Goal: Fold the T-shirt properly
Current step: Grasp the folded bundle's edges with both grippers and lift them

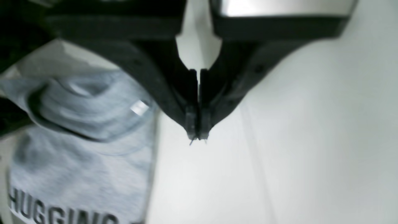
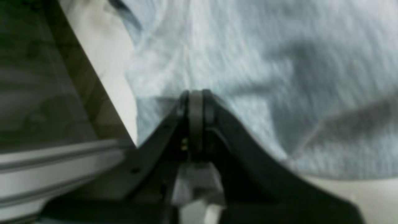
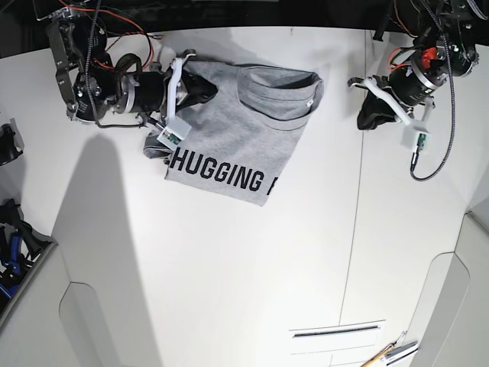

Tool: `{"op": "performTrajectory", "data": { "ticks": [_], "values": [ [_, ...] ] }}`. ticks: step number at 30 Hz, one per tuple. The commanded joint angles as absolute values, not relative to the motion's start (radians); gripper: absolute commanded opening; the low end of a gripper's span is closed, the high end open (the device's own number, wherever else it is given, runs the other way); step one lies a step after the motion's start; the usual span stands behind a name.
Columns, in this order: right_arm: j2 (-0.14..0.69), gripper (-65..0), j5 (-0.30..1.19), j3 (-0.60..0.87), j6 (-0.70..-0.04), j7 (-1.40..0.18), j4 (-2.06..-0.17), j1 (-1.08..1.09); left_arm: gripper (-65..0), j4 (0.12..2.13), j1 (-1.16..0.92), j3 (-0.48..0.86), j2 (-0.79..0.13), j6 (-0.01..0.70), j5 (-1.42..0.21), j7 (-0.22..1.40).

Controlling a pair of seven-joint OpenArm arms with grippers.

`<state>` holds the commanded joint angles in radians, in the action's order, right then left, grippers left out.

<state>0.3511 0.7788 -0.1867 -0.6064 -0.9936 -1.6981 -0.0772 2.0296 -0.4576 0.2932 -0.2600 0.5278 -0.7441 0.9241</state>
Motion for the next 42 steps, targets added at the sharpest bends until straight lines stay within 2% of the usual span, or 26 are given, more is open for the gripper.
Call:
{"op": "performTrajectory", "data": {
  "ticks": [3, 8, 13, 18, 28, 35, 42],
  "values": [
    [0.345, -65.0, 0.779, -0.142, -0.606, -0.956, -1.708, -0.05, -65.0, 2.03, -0.47, 0.183, -0.26, 0.528, -0.726, 0.912],
    [0.275, -65.0, 0.758, -0.051, -0.606, -0.949, -1.71, 0.073, -65.0, 2.03, -0.471, -0.017, -0.26, 0.525, -0.618, 0.856],
    [0.246, -65.0, 0.71, -0.046, -0.605, -0.932, -1.703, 0.141, -65.0, 2.03, -0.467, -0.196, -0.26, 0.43, -0.481, 0.817],
    [0.246, -65.0, 0.643, -0.047, -0.603, -0.862, -1.678, 0.144, -65.0, 2.03, -0.466, -0.317, -0.259, 0.4, -0.421, 0.79],
    [0.246, -65.0, 0.655, -0.061, -0.602, -0.845, -1.507, 0.213, -65.0, 2.03, -0.466, -0.367, -0.118, 0.4, -0.354, 0.789],
    [0.239, -65.0, 0.665, -0.108, -0.602, -0.838, -1.485, 0.259, -65.0, 2.03, -0.466, -0.367, -0.114, 0.4, -0.361, 0.79],
    [0.137, -65.0, 0.645, -0.114, -0.603, -0.837, -1.464, 0.277, -65.0, 2.03, -0.469, -0.367, -0.114, 0.4, -0.356, 0.789]
  ]
}}
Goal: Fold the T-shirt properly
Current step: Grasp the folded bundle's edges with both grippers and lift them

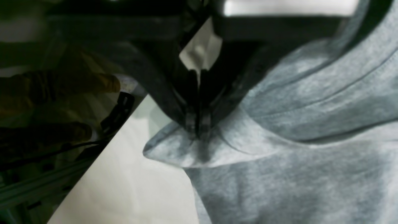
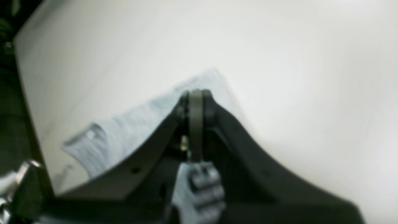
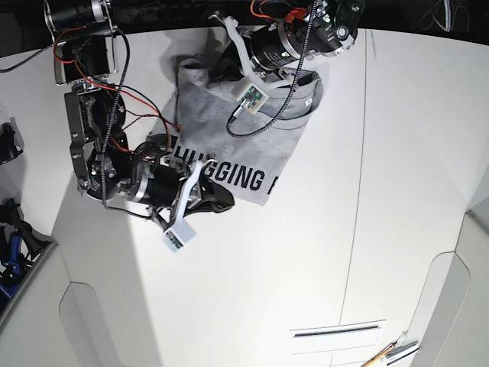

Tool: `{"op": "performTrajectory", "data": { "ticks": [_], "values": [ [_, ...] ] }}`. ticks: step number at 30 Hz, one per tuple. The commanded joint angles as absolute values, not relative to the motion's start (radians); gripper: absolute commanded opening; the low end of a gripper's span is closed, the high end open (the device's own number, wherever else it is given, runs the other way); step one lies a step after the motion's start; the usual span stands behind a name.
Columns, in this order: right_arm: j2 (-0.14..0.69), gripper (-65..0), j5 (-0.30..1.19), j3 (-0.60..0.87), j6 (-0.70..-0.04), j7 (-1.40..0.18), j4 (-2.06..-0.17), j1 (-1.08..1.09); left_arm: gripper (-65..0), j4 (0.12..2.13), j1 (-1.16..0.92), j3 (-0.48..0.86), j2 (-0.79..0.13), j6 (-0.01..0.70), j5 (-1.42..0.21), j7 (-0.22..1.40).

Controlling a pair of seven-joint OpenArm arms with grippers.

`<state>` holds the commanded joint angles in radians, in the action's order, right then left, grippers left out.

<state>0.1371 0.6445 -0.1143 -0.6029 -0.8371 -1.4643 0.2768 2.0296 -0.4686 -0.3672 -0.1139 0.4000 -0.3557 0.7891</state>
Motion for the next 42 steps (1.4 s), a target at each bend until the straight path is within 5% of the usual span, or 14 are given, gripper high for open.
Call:
{"op": "performTrajectory", "data": {
  "ticks": [13, 21, 33, 42],
  "values": [
    [0.117, -65.0, 0.512, -0.251, -0.606, -0.785, -1.318, 0.29, -65.0, 1.942, -0.463, -0.366, -0.114, 0.344, -0.232, 0.752],
    [0.145, -65.0, 0.513, -0.251, -0.602, -0.82, -1.318, 0.29, -65.0, 1.851, -0.391, -0.364, -0.115, 0.196, -0.123, 0.744],
    [0.345, -65.0, 0.678, -0.25, -0.603, -0.873, -1.322, 0.256, -65.0, 1.726, -0.253, -0.197, -0.114, 0.194, -0.11, 0.745],
    [0.357, -65.0, 0.723, -0.237, -0.603, -0.912, -1.349, 0.242, -65.0, 1.862, -0.237, -0.186, -0.115, 0.207, -0.115, 0.746]
  ]
}}
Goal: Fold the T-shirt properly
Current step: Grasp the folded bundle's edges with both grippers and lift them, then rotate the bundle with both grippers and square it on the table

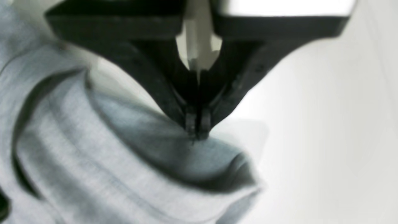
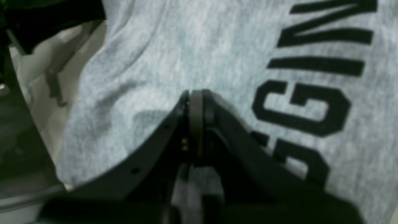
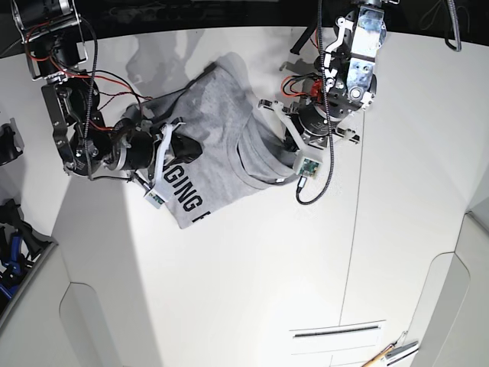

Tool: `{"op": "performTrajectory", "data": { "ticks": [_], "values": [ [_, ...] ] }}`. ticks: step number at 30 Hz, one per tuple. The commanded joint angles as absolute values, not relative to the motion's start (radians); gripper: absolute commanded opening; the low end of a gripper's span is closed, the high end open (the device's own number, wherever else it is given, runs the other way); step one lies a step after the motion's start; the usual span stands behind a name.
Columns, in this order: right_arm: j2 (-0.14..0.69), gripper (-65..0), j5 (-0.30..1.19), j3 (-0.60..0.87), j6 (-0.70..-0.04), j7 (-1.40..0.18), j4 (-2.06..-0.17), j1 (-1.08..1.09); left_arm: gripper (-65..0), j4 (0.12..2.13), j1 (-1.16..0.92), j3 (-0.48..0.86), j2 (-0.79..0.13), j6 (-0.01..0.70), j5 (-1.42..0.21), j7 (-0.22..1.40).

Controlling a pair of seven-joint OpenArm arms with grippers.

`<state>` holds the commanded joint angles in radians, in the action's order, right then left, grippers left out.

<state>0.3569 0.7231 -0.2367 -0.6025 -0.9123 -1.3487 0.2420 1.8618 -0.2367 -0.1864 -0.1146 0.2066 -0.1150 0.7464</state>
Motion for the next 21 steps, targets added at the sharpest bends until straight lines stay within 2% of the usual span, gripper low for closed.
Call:
{"op": "performTrajectory", "data": {
  "ticks": [3, 6, 10, 14, 16, 18, 21],
  "values": [
    [0.357, -65.0, 0.726, -0.191, -0.602, -0.912, -1.386, 0.247, -65.0, 2.012, -0.306, -0.198, -0.119, 0.213, -0.115, 0.744],
    [0.345, -65.0, 0.725, -0.138, -0.602, -0.884, -1.397, 0.276, -65.0, 2.065, -0.336, -0.198, -0.119, 0.223, -0.149, 0.744],
    [0.321, -65.0, 0.686, -0.124, -0.602, -0.823, -1.397, 0.32, -65.0, 2.07, -0.338, -0.259, -0.117, 0.306, -0.248, 0.741],
    [0.27, -65.0, 0.592, -0.124, -0.602, -0.801, -1.392, 0.342, -65.0, 2.054, -0.337, -0.423, -0.113, 0.306, -0.218, 0.715],
    [0.241, -65.0, 0.532, -0.125, -0.602, -0.767, -1.378, 0.35, -65.0, 2.025, -0.328, -0.501, -0.113, 0.282, -0.179, 0.712],
    [0.219, -65.0, 0.498, -0.125, -0.602, -0.744, -1.344, 0.364, -65.0, 1.975, -0.316, -0.559, -0.113, 0.253, -0.165, 0.706],
    [0.206, -65.0, 0.478, -0.125, -0.602, -0.729, -1.26, 0.393, -65.0, 1.862, -0.295, -0.617, -0.113, 0.253, -0.163, 0.703]
  ]
}}
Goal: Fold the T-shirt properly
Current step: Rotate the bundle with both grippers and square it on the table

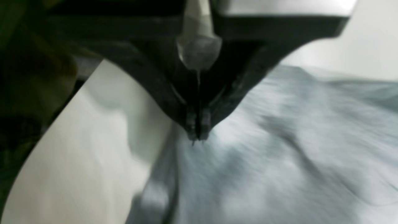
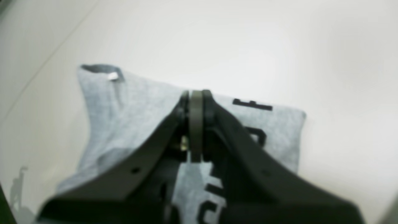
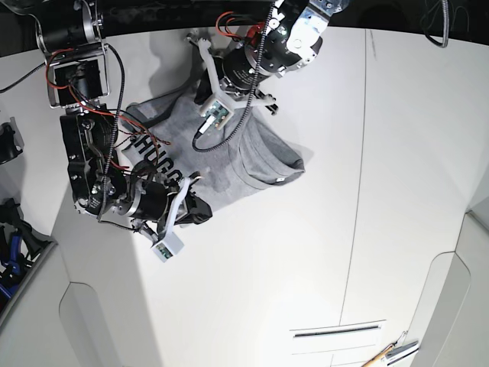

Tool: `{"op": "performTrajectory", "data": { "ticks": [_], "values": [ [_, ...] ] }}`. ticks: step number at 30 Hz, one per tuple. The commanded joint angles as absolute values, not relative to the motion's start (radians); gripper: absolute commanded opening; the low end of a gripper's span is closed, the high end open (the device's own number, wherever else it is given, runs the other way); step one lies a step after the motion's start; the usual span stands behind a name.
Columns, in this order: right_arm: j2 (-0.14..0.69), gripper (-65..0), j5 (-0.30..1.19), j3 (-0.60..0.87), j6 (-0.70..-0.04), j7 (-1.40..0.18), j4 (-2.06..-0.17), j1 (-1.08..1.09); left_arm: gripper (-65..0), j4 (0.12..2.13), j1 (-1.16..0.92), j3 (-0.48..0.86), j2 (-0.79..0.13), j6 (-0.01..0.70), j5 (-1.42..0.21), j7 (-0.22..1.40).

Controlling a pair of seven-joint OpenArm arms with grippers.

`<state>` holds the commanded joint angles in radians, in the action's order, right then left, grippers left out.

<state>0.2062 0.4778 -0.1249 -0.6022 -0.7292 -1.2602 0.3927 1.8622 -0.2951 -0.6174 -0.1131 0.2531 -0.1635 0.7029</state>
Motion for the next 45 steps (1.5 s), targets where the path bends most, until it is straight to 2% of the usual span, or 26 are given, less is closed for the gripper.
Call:
{"op": "performTrajectory", "data": {
  "ticks": [4, 8, 16, 20, 25, 31, 34, 37, 41, 45],
  "values": [
    [0.205, -65.0, 0.465, -0.126, -0.603, -0.733, -1.138, 0.412, -65.0, 1.761, -0.277, -0.609, -0.113, 0.223, -0.143, 0.703],
    [0.21, -65.0, 0.467, -0.126, -0.603, -0.76, -1.09, 0.401, -65.0, 1.759, -0.253, -0.525, -0.113, 0.216, -0.129, 0.704],
    [0.323, -65.0, 0.661, -0.126, -0.604, -0.882, -1.1, 0.401, -65.0, 1.757, -0.213, -0.241, -0.114, 0.213, -0.13, 0.711],
    [0.338, -65.0, 0.728, -0.125, -0.606, -0.928, -1.1, 0.401, -65.0, 1.747, -0.176, -0.165, -0.114, 0.213, -0.131, 0.714],
    [0.338, -65.0, 0.752, -0.106, -0.606, -0.92, -1.119, 0.404, -65.0, 1.769, -0.17, -0.162, -0.114, 0.217, -0.131, 0.736],
    [0.337, -65.0, 0.747, -0.038, -0.606, -0.901, -1.176, 0.413, -65.0, 1.95, -0.227, -0.162, -0.119, 0.217, -0.155, 0.741],
    [0.335, -65.0, 0.64, -0.038, -0.605, -0.82, -1.175, 0.421, -65.0, 1.989, -0.261, -0.165, -0.119, 0.242, -0.206, 0.741],
    [0.335, -65.0, 0.534, -0.038, -0.599, -0.759, -1.171, 0.421, -65.0, 1.989, -0.275, -0.182, -0.116, 0.3, -0.278, 0.753],
    [0.335, -65.0, 0.478, -0.038, -0.599, -0.751, -1.148, 0.42, -65.0, 1.96, -0.277, -0.253, -0.116, 0.3, -0.271, 0.746],
    [0.335, -65.0, 0.478, -0.038, -0.599, -0.751, -1.089, 0.419, -65.0, 1.832, -0.25, -0.282, -0.114, 0.291, -0.269, 0.73]
  ]
}}
